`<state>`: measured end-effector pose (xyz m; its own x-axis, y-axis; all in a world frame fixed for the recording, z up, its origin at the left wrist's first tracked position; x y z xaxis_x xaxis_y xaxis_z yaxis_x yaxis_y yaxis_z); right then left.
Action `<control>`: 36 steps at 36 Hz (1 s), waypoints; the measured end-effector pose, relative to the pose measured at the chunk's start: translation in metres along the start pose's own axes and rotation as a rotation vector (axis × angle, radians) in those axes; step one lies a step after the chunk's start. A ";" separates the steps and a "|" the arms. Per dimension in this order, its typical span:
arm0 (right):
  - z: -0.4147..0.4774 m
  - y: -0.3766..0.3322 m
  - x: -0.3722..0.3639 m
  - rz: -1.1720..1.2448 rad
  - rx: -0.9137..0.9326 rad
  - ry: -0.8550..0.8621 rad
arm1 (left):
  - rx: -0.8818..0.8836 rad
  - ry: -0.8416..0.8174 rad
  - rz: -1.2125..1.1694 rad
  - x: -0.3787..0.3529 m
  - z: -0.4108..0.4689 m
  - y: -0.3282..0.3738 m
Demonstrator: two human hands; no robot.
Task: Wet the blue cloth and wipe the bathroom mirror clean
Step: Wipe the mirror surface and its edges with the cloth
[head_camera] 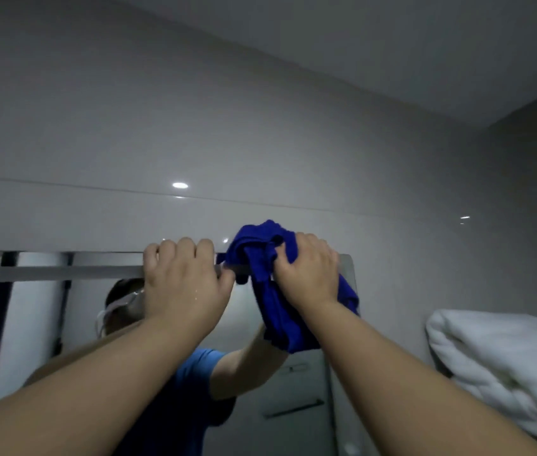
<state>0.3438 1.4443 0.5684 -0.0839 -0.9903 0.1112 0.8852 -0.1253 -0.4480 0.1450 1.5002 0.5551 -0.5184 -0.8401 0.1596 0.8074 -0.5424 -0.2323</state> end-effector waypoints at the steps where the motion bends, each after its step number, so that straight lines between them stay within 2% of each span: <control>1: 0.005 0.016 0.002 -0.019 -0.032 0.011 | -0.004 0.014 -0.011 -0.003 0.002 0.008; 6: 0.027 0.060 0.009 -0.039 -0.192 0.019 | -0.049 0.017 -0.119 -0.014 0.020 0.052; 11: 0.035 0.106 0.008 0.143 -0.489 0.082 | -0.067 0.053 -0.035 -0.023 0.018 0.071; 15: 0.019 0.137 0.008 0.220 -0.631 0.125 | -0.059 0.061 -0.051 -0.023 0.021 0.073; 23: -0.070 0.172 -0.003 0.325 -0.723 0.243 | -0.065 0.104 -0.024 -0.030 0.012 0.079; 28: -0.104 0.205 -0.029 0.209 -0.719 0.077 | -0.056 0.120 0.017 -0.035 0.011 0.080; 33: -0.138 0.226 -0.029 0.375 -0.733 0.049 | -0.080 0.094 -0.034 -0.030 0.008 0.080; 36: -0.149 0.231 -0.023 0.505 -0.758 0.075 | -0.156 0.076 -0.198 -0.028 -0.012 0.089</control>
<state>0.4818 1.4288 0.3299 0.1785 -0.9362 -0.3026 0.2891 0.3439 -0.8934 0.2280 1.4758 0.5182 -0.6864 -0.7125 0.1455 0.6378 -0.6860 -0.3502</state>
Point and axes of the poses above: each hand's wrist, its own z-axis towards the middle knuckle, its own x-axis out of the back of the hand, y = z × x, the point moved 3 cm from there along z, towards the middle knuckle, and after that the axes turned 11 degrees about -x, right-handed, at the moved point
